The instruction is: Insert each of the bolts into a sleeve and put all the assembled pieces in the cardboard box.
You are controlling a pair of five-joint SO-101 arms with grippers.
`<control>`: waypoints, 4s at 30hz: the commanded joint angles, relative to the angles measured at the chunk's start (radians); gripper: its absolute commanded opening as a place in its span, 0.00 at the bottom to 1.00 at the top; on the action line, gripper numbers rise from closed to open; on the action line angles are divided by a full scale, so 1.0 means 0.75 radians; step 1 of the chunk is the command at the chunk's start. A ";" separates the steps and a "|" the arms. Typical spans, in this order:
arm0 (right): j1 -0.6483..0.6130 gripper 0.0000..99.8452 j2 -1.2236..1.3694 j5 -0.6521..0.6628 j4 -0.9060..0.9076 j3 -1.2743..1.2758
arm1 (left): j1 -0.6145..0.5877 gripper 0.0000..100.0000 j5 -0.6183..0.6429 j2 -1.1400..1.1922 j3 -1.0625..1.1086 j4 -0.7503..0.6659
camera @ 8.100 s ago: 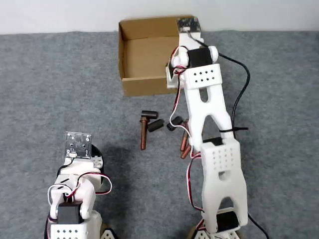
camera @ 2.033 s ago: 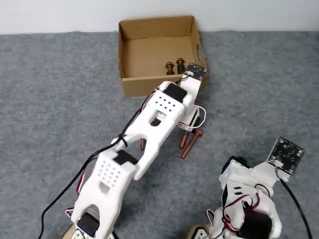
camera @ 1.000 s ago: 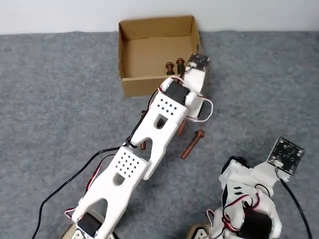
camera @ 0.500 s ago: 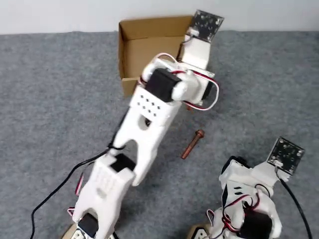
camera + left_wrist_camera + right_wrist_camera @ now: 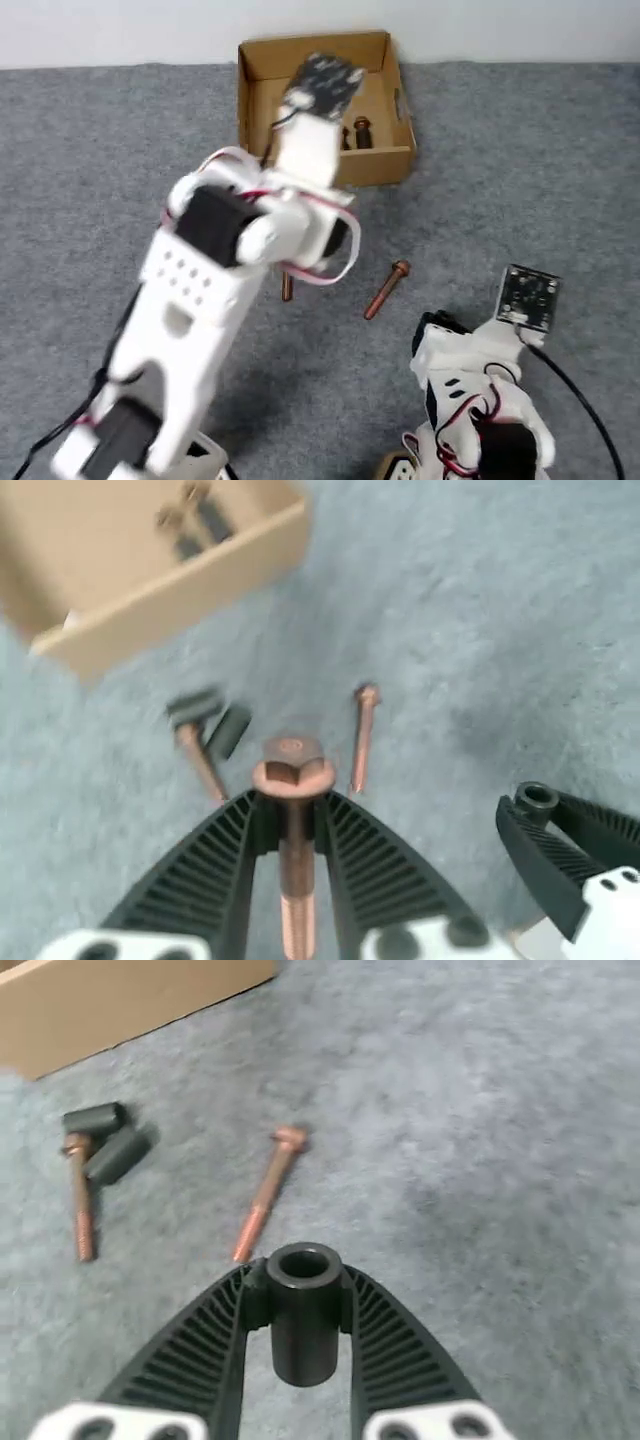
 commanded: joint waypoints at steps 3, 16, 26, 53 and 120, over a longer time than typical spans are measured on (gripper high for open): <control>-0.222 0.01 -0.001 0.014 -0.032 -0.068 | -0.057 0.00 0.076 -0.370 0.408 -0.149; -0.695 0.01 0.011 0.164 -0.146 -0.057 | -0.055 0.00 0.215 -1.268 1.353 -0.800; -0.852 0.01 0.011 0.446 -0.302 -0.047 | -0.045 0.00 0.215 -1.854 1.773 -0.941; -0.942 0.01 0.011 0.779 -0.506 -0.051 | 0.049 0.00 0.415 -2.031 1.940 -1.215; -0.852 0.01 0.011 0.784 -0.510 -0.047 | 0.268 0.19 0.035 -2.023 2.151 -0.781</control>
